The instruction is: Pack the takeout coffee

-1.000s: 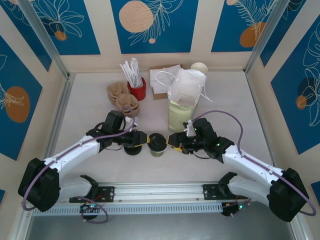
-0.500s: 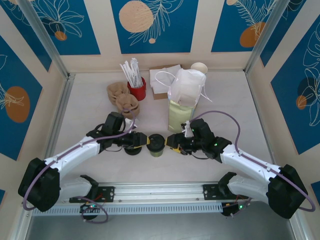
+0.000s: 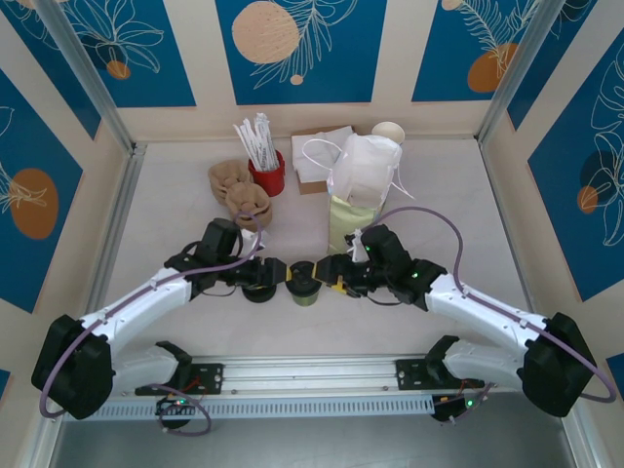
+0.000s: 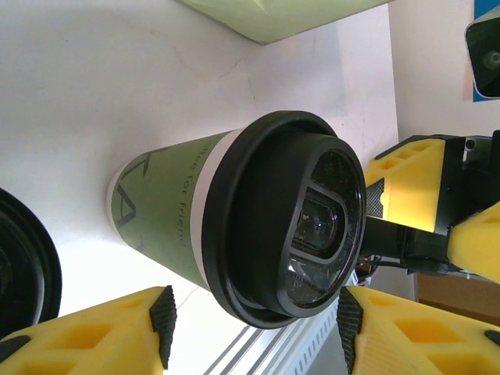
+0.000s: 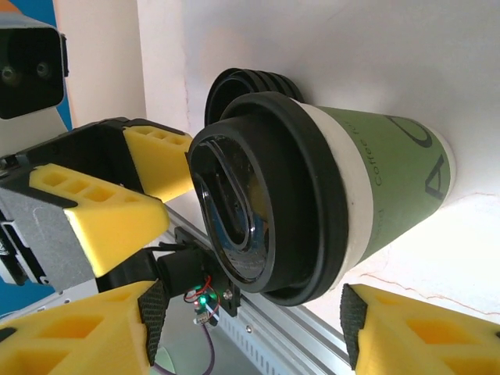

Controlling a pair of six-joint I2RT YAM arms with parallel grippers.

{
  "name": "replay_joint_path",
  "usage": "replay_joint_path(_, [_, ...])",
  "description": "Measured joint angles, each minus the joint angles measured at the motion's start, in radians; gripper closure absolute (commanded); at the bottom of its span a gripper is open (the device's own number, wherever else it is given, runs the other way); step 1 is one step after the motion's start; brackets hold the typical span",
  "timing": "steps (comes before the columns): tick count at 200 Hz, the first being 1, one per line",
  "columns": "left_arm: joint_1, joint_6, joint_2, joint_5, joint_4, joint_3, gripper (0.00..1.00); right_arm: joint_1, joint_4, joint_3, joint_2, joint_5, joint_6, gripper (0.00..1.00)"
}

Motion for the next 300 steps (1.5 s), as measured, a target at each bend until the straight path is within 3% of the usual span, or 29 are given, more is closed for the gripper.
replay_joint_path(98, [0.0, 0.015, 0.037, -0.013, 0.002, 0.042, 0.37, 0.058, -0.102, 0.084, 0.072, 0.11, -0.005, 0.33])
replay_joint_path(147, [0.0, 0.026, 0.069, -0.013, 0.008, 0.043, 0.41, 0.067, -0.138, 0.11, 0.1, 0.159, -0.015, 0.33])
replay_joint_path(195, [-0.001, 0.032, 0.092, -0.013, 0.009, 0.06, 0.47, 0.071, -0.172, 0.143, 0.146, 0.183, -0.027, 0.34])
replay_joint_path(300, [-0.02, 0.034, 0.133, -0.013, 0.008, 0.093, 0.47, 0.071, -0.232, 0.167, 0.156, 0.228, -0.046, 0.41])
